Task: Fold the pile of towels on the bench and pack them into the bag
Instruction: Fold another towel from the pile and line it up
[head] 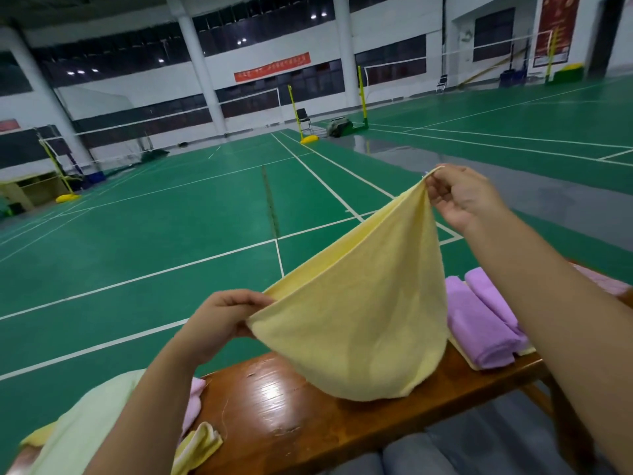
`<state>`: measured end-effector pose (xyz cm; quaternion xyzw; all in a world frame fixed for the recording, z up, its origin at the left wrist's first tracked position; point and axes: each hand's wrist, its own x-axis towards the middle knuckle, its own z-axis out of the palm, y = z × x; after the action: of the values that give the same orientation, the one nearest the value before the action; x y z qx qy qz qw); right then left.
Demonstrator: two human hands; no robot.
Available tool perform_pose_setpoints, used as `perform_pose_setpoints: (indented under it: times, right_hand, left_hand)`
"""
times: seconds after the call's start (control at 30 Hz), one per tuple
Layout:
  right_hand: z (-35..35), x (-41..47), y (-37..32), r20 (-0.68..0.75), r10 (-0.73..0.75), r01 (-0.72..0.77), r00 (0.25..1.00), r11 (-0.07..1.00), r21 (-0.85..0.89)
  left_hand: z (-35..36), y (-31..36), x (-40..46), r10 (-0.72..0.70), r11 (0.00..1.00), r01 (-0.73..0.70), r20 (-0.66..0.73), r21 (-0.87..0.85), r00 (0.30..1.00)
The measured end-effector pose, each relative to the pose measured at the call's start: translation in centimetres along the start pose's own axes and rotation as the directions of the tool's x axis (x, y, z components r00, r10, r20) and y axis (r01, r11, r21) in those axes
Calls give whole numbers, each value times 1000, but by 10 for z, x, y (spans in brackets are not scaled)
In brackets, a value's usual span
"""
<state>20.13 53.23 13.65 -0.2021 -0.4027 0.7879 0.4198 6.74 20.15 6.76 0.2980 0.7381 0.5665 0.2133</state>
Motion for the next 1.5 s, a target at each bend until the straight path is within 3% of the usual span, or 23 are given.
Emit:
perform_pose_setpoints:
  times: [0.13, 0.33, 0.4, 0.5, 0.6, 0.7, 0.83, 0.9, 1.0, 1.07, 1.23, 1.5]
  right_hand:
    - [-4, 0, 0, 10, -20, 20, 1000, 999, -44]
    - [-10, 2, 0, 5, -1, 2, 1000, 998, -60]
    - [-14, 4, -1, 33, 22, -20, 999, 997, -73]
    - [-18, 3, -2, 102, 47, -39, 994, 996, -81]
    - [-21, 0, -3, 177, 89, -71, 980, 992, -107]
    - [-24, -4, -1, 219, 136, -89, 966, 974, -209]
    - [-27, -7, 8, 198, 27, 66, 980, 890, -450]
    - [-26, -12, 11, 199, -70, 160, 977, 860, -485]
    - [-23, -16, 12, 219, -173, 257, 960, 856, -449]
    - [-22, -15, 11, 239, -189, 270, 953, 885, -378]
    - [-19, -19, 11, 283, -112, 186, 952, 951, -248]
    - [-23, -25, 14, 318, -27, 65, 948, 992, -111]
  left_hand:
    - [-10, 16, -2, 203, 965, -187, -71, 186, 977]
    - [-31, 26, -5, 277, 961, -277, 31, 21, 960]
    - [-39, 23, -6, 303, 951, -303, 19, 67, 953]
    - [-42, 21, -6, 318, 938, -299, -96, 173, 943]
    - [-41, 16, 3, 315, 948, -291, -280, 126, 907]
    - [-47, 8, 13, 277, 953, -302, -496, 29, 823]
    - [-54, -2, 19, 278, 947, -319, -586, 36, 761]
    - [-54, -1, 21, 303, 942, -327, -602, 74, 739]
    - [-54, 5, 19, 307, 934, -351, -627, 57, 716]
    - [-56, 9, 15, 293, 909, -413, -617, -56, 730]
    - [-56, 10, 8, 263, 848, -456, -532, -270, 805]
    - [-51, 12, -1, 189, 853, -414, -551, -318, 813]
